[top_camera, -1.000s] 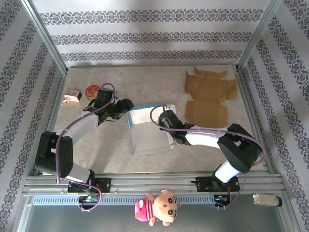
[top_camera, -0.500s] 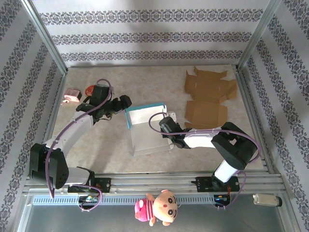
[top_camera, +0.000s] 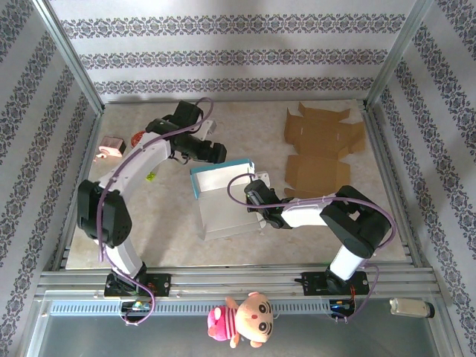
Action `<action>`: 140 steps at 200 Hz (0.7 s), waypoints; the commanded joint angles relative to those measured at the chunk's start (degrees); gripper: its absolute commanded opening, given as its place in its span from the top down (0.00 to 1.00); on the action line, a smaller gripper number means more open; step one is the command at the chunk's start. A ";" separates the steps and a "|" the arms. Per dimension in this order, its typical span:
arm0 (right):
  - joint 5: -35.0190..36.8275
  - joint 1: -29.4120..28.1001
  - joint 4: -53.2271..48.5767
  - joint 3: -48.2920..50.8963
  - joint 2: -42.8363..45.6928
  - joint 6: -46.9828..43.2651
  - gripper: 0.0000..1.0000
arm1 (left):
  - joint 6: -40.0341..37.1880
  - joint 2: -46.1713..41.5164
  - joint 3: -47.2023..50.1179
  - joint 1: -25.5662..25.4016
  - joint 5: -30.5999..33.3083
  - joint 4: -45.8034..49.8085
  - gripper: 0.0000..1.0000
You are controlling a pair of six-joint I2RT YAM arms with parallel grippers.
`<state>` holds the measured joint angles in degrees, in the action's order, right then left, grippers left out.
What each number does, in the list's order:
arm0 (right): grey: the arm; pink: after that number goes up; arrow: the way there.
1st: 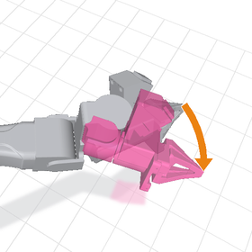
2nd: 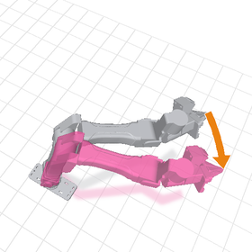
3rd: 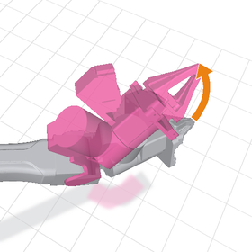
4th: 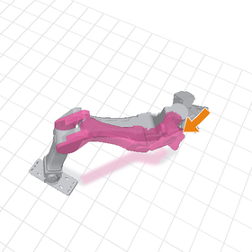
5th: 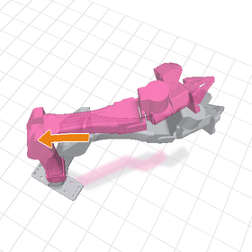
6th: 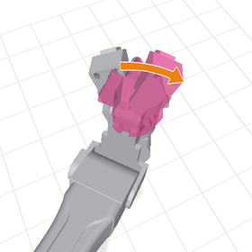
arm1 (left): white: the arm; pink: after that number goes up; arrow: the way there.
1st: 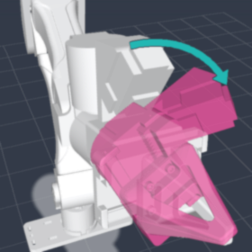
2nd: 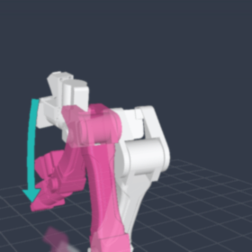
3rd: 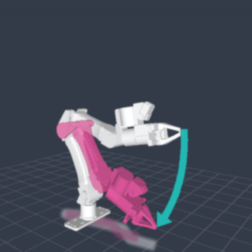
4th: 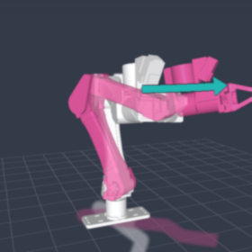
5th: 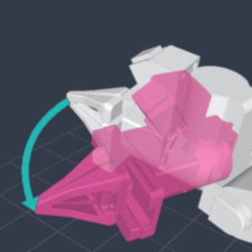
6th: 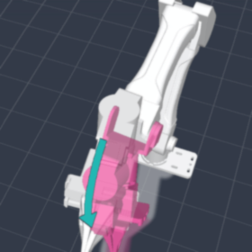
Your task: Fold the paper box
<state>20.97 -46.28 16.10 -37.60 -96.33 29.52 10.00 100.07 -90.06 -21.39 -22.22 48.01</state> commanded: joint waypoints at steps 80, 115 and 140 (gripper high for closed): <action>-5.03 -0.39 4.61 1.45 -1.51 -4.10 0.85 | -5.87 6.38 -0.13 -1.82 -1.99 5.40 0.36; -3.89 -0.47 4.66 3.30 2.60 -4.44 0.67 | -6.43 6.58 1.13 -2.51 -1.48 4.61 0.36; -3.80 -0.44 1.65 5.10 9.93 -6.09 0.47 | -7.76 6.53 1.24 -3.16 -0.60 4.72 0.37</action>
<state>16.64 -46.37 19.51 -34.26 -93.58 25.19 4.64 105.49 -89.78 -23.31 -23.79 51.16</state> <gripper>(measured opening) 0.469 0.632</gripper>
